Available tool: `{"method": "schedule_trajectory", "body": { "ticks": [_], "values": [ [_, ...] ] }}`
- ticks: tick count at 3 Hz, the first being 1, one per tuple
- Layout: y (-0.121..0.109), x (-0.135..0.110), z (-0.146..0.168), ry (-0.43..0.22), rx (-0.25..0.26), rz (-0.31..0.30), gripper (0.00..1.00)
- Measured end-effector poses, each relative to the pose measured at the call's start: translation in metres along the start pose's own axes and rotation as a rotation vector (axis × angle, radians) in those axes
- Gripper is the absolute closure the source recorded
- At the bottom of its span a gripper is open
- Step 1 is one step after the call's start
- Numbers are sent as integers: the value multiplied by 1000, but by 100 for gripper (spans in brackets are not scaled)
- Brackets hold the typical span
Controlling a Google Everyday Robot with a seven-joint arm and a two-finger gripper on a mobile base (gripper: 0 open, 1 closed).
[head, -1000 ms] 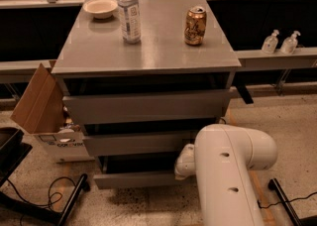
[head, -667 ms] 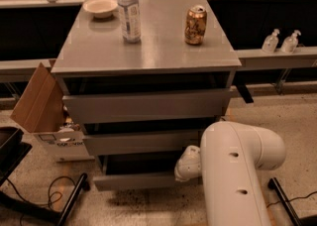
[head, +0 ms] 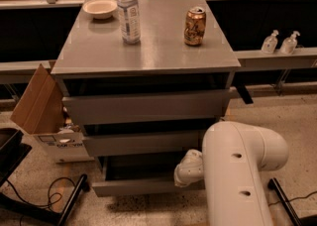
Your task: Open bottom drawer
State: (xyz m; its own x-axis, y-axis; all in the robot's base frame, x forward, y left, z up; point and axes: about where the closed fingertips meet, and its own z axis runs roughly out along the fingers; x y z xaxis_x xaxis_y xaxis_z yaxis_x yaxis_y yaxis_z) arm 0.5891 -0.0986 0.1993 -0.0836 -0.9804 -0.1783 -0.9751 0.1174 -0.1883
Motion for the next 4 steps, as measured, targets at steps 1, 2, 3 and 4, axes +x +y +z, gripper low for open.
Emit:
{"method": "schedule_trajectory", "body": {
  "ticks": [1, 2, 3, 4],
  "values": [
    [0, 0, 0, 0, 0, 0, 100],
    [40, -4, -1, -16, -73, -24, 100],
    [40, -4, -1, -16, -73, -24, 100],
    [40, -4, -1, -16, -73, -24, 100]
  ]
}}
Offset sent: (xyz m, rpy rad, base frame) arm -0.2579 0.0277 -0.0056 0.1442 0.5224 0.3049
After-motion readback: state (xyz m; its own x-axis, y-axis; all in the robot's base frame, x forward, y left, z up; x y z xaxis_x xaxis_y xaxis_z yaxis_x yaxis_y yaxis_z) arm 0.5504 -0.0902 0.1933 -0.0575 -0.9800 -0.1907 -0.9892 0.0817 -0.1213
